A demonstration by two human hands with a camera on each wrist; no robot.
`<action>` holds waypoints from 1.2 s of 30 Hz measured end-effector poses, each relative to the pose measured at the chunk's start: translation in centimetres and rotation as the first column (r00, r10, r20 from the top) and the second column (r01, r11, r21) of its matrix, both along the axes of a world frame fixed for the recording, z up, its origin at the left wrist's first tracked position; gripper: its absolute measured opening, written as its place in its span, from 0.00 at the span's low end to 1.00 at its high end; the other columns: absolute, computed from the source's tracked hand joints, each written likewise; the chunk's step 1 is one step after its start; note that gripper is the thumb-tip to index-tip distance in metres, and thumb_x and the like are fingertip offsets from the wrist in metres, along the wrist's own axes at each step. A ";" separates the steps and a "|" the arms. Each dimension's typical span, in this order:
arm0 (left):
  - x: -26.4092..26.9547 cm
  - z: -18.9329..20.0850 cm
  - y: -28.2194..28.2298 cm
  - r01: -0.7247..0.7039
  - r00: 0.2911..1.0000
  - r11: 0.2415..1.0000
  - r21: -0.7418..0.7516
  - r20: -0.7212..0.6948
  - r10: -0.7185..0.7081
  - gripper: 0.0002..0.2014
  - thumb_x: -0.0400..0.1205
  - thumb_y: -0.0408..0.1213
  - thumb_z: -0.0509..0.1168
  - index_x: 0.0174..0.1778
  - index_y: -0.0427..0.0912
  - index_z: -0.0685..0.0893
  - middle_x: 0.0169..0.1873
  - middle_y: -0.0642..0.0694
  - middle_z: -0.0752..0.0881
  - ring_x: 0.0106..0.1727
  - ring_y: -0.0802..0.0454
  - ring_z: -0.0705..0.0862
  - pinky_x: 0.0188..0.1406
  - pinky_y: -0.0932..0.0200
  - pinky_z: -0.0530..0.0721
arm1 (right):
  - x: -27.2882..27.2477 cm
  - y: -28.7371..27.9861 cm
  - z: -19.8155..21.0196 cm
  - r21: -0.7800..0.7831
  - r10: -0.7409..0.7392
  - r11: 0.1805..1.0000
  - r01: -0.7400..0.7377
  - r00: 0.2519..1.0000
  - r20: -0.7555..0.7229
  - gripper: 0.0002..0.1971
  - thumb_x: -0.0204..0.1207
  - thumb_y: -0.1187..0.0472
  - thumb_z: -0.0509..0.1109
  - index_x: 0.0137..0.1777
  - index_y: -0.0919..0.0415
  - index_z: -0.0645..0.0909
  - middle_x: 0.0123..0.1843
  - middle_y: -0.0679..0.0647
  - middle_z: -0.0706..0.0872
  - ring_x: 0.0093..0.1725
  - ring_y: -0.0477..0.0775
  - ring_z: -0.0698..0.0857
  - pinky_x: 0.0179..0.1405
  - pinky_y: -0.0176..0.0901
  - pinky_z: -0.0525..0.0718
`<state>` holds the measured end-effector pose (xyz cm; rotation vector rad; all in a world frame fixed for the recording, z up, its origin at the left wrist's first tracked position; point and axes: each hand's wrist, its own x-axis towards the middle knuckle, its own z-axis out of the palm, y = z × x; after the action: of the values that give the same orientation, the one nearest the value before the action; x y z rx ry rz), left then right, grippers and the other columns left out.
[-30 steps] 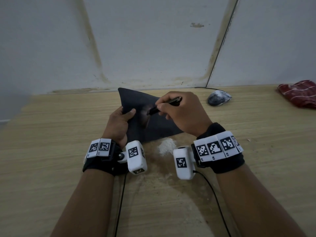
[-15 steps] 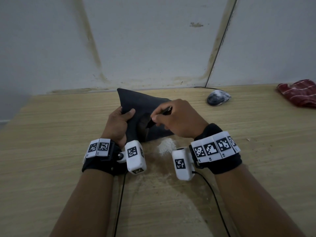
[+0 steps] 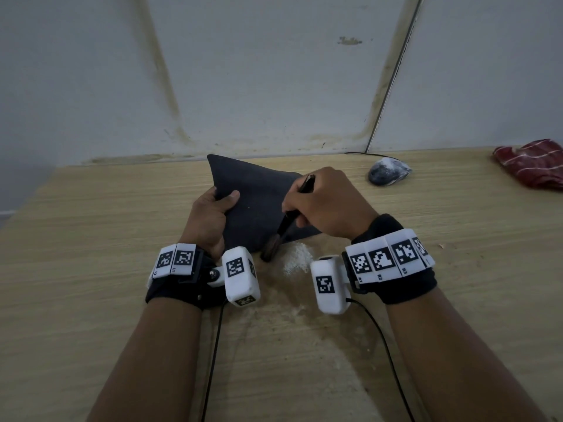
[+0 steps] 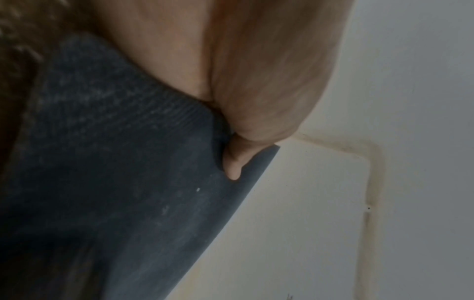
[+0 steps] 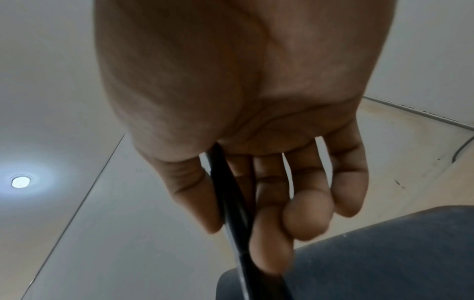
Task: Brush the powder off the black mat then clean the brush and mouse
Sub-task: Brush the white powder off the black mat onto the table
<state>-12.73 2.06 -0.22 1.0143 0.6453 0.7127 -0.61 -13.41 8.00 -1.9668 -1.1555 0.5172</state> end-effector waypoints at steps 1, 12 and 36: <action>0.0 0.0 0.1 0.000 1.000 1.000 -0.001 0.000 0.000 0.10 0.86 0.28 0.61 0.61 0.37 0.83 0.56 0.35 0.90 0.53 0.37 0.90 0.47 0.43 0.91 | 0.1 0.0 0.2 0.050 -0.023 0.998 0.024 1.000 -0.012 0.09 0.75 0.61 0.73 0.39 0.65 0.91 0.29 0.60 0.90 0.25 0.46 0.85 0.30 0.33 0.79; 0.0 0.4 0.0 0.002 1.000 1.000 -0.003 0.016 -0.002 0.09 0.86 0.28 0.61 0.59 0.39 0.84 0.53 0.38 0.91 0.52 0.40 0.91 0.42 0.47 0.92 | 0.9 -0.2 0.3 0.014 -0.006 1.000 0.005 0.997 0.073 0.10 0.76 0.60 0.71 0.38 0.64 0.90 0.25 0.56 0.85 0.25 0.46 0.80 0.31 0.41 0.78; 0.0 1.1 0.6 -0.089 0.995 0.991 -0.101 -0.045 0.085 0.08 0.88 0.32 0.60 0.59 0.42 0.83 0.50 0.41 0.91 0.46 0.42 0.91 0.27 0.50 0.89 | 2.2 -0.3 0.9 0.181 -0.216 0.965 0.190 0.967 0.135 0.12 0.76 0.57 0.69 0.37 0.62 0.90 0.26 0.57 0.87 0.27 0.52 0.83 0.35 0.51 0.85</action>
<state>-12.69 2.63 0.85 0.9118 0.7580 0.7293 1.60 -13.71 8.90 -1.9767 -1.0375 0.1581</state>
